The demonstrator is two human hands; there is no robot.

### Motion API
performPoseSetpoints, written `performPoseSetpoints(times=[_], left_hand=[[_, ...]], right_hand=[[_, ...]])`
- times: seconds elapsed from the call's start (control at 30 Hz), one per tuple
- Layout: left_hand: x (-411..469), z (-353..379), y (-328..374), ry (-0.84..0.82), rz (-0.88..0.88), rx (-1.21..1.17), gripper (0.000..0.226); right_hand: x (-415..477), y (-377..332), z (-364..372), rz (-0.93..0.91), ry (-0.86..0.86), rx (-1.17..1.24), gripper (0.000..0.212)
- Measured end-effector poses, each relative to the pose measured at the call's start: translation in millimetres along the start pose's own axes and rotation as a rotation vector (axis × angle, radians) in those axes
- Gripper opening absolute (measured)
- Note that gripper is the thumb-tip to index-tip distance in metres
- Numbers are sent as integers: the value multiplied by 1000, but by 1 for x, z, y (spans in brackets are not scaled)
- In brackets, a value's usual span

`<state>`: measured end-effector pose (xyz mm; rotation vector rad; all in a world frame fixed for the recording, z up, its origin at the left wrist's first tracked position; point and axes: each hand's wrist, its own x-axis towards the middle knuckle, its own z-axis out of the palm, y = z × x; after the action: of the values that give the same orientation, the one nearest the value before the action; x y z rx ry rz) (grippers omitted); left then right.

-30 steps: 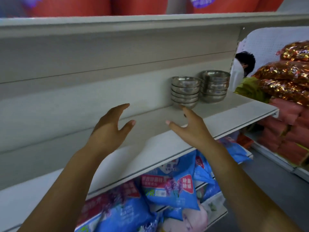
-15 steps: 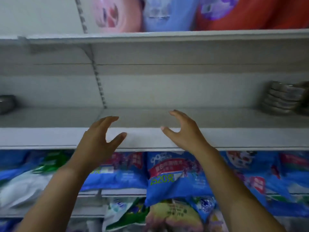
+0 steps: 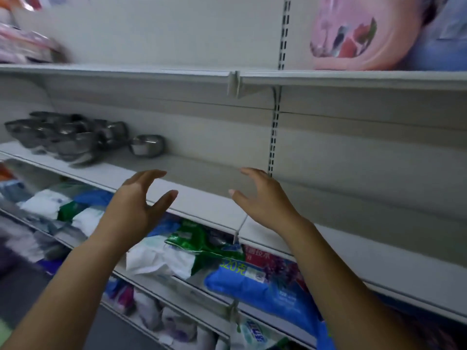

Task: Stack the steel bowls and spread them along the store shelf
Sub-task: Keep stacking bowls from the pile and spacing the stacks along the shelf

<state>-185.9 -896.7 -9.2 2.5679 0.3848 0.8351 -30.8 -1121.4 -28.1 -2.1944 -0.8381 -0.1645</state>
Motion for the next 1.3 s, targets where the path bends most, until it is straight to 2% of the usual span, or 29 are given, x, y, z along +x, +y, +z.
performPoseSetpoints(times=[0.43, 0.67, 0.87, 0.93, 1.07, 1.17, 1.3], left_hand=[[101, 35, -114, 134, -244, -10, 49], [123, 27, -177, 240, -350, -3, 50], [149, 7, -245, 264, -342, 4, 53], [161, -2, -270, 280, -316, -8, 54], [188, -21, -323, 245, -247, 8, 63], [206, -35, -364, 213, -234, 41, 76], [223, -45, -409, 179, -235, -54, 92]], right_hand=[[182, -46, 117, -109, -349, 81, 80], [235, -88, 180, -144, -436, 68, 86], [275, -107, 228, -82, -348, 52, 90], [288, -115, 245, -32, -324, 74, 98], [308, -141, 285, 195, -192, 136, 125], [322, -161, 321, 361, -60, 127, 126], [336, -168, 361, 485, 116, 116, 123]])
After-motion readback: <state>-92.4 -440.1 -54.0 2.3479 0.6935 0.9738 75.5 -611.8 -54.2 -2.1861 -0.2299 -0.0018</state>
